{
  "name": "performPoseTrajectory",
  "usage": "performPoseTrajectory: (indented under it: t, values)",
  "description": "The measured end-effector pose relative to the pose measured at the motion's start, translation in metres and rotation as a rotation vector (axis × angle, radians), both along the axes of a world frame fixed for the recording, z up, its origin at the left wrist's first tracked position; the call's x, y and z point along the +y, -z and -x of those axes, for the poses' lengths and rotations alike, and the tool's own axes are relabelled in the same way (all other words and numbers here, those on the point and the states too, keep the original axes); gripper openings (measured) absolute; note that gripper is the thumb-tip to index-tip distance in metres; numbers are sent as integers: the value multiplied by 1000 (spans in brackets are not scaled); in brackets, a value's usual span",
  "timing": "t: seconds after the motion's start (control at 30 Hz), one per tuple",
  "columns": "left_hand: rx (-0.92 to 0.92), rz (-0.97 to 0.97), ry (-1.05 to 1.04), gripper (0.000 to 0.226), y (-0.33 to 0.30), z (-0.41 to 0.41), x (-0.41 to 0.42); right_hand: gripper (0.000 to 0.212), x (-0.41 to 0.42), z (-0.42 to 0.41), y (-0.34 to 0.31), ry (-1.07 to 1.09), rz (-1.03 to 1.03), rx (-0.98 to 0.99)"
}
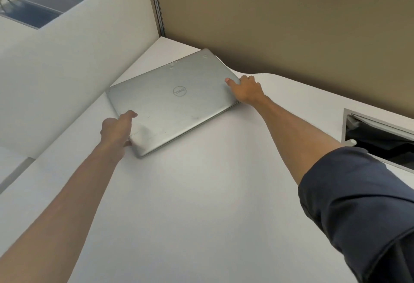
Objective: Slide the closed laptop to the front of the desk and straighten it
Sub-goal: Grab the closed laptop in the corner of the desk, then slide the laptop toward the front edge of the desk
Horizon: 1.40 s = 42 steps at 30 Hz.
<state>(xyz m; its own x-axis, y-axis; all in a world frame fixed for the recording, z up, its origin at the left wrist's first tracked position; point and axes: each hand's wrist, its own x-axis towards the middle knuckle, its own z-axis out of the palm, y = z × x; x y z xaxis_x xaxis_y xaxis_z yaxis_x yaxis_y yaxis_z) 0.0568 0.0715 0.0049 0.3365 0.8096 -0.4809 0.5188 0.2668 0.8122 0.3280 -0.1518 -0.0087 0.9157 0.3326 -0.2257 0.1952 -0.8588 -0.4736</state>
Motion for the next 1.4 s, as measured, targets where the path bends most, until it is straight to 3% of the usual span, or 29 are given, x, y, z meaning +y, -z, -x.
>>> performPoseTrajectory:
  t: [0.03, 0.23, 0.37, 0.5, 1.0, 1.4]
  values:
    - [11, -23, -2, 32, 2, 0, 0, 77, 2, -3, 2, 17, -10, 0]
    - [63, -190, -77, 62, 15, 8, -7, 77, 4, -7, 14, 111, -16, -42]
    - [121, -318, -52, 56, 26, 16, -17, 81, -5, -5, 21, 178, -35, -54]
    - [148, -396, -65, 68, 34, 23, -33, 76, -18, 0, 23, 181, -57, -34]
    - [-54, -418, -112, 59, 46, 80, -96, 69, -92, 70, 18, 172, -199, -25]
    - [-28, -380, -30, 63, 42, 124, -142, 59, -171, 143, 16, 246, -275, -36]
